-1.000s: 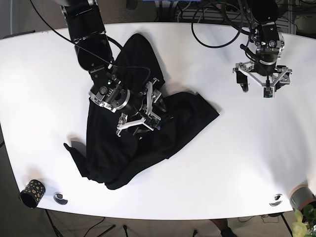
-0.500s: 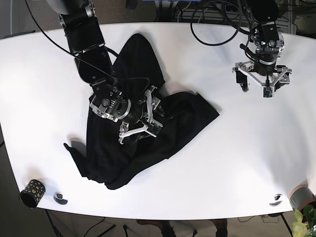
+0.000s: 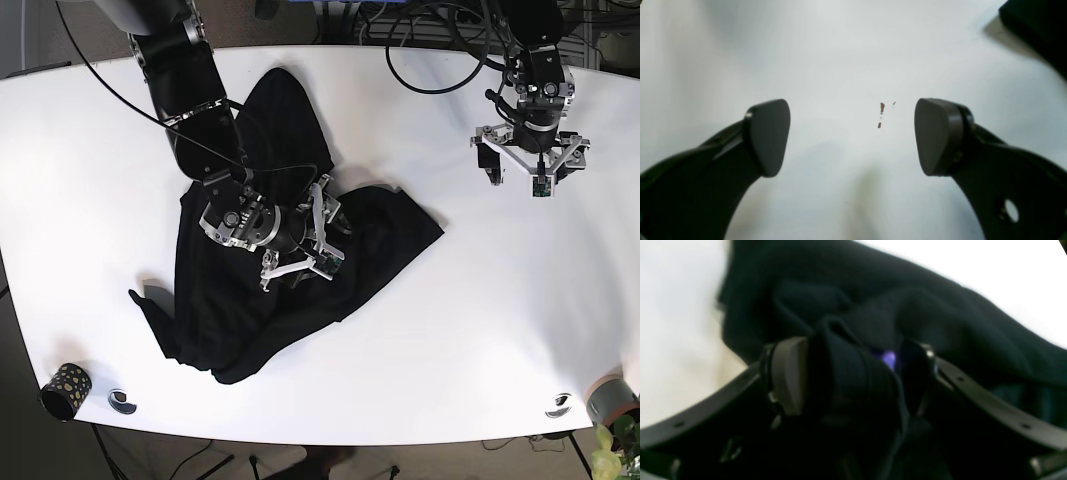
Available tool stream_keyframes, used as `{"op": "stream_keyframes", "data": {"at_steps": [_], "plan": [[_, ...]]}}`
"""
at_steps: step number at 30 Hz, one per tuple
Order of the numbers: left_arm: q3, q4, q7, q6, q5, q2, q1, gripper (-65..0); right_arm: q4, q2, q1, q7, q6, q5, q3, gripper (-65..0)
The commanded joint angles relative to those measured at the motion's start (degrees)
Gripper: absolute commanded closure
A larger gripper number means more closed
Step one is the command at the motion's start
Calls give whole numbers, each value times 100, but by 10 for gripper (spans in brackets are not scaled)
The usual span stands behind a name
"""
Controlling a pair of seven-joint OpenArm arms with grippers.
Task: Fold the T-shirt properly
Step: 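Lift the gripped black shirt high with the right gripper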
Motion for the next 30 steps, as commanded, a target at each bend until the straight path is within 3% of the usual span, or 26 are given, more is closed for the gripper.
{"op": "stream_keyframes", "data": {"at_steps": [1, 5, 8, 12, 23, 30], "plan": [[-13, 62, -111, 21, -6, -31, -21, -547, -65, 45, 227, 129, -9, 40, 36, -400], [-13, 62, -111, 21, -6, -31, -21, -547, -162, 62, 271, 216, -9, 40, 45, -341], [-13, 53, -111, 21, -6, -31, -21, -547, -144, 62, 245, 313, 35, 40, 45, -219], [-13, 53, -111, 21, -6, -31, -30, -547, -56, 62, 201, 313, 53, 49, 45, -8], [-13, 53, -111, 21, -6, -40, -135, -547, 1025, 62, -45, 181, 9, 49, 54, 0], [-4, 71, -111, 21, -14, -58, -153, -547, 999, 54, 904, -162, 53, 49, 362, 0]]}}
